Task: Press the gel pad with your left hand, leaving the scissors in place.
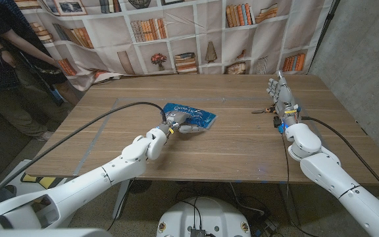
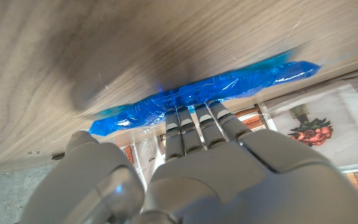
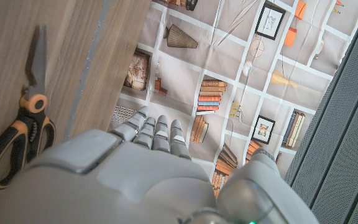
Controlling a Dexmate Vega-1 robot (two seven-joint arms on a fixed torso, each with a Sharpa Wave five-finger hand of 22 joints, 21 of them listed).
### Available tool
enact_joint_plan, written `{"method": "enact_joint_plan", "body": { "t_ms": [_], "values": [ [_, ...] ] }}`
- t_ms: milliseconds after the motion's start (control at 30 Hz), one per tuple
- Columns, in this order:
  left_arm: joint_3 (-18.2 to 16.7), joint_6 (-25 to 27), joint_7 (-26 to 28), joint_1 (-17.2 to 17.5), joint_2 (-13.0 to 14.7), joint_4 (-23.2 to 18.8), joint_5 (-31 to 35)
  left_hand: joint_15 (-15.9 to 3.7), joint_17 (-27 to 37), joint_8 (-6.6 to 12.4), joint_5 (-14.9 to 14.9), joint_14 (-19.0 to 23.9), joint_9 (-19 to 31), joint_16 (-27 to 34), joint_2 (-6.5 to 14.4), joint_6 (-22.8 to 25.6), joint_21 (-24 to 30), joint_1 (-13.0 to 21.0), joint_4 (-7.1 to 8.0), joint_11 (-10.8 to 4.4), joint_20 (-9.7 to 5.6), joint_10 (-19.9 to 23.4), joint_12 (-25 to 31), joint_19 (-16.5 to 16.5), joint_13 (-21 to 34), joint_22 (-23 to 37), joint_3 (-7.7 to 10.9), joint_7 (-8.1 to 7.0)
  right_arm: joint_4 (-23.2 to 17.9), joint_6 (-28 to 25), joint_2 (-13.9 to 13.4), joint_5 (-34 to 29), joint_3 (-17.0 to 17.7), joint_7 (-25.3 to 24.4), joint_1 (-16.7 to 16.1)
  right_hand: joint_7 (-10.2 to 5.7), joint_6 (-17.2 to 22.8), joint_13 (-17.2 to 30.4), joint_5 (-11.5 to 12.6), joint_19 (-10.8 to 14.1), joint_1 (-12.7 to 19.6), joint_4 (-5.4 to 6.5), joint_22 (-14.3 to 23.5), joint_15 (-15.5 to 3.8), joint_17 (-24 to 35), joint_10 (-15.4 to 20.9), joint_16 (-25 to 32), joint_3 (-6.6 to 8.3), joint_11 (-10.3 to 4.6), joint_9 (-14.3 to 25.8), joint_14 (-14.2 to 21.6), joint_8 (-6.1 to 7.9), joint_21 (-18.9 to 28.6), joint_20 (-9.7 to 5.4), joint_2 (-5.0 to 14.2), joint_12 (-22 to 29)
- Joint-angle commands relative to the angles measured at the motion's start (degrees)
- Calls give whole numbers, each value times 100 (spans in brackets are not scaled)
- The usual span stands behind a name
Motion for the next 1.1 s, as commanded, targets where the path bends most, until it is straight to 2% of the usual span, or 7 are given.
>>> {"method": "enact_joint_plan", "body": {
  "t_ms": [33,500,1100],
  "values": [
    [132,-151,-78,-154,-90,259,-75,-187,10,27,52,-14,34,-19,23,61,-8,22,23,15,-38,14,-7,32,29,19,-30,-10,-13,-98,-2,-27,-44,-25,64,14,27,22,54,57,-3,-1,33,6,16,39,4,-11,-11,32,61,-10,-9,-154,69,-23],
    [278,-173,-191,-262,-176,443,-107,-188,10,10,62,20,34,-17,35,95,-19,36,24,-3,-38,53,-17,44,31,19,-42,-23,14,-172,17,35,-62,-35,117,23,13,23,55,133,11,-10,32,30,14,21,4,-11,-8,32,85,-20,4,-144,84,-43],
    [279,-105,-189,-255,-121,370,-123,-185,10,-15,72,49,35,-23,50,134,-38,52,28,-6,-40,90,-36,53,33,20,-59,-48,-27,-194,18,-20,-94,-92,129,31,15,24,53,146,23,-21,32,34,14,36,1,-16,2,33,103,-24,-9,-140,91,-49]
  ]
}}
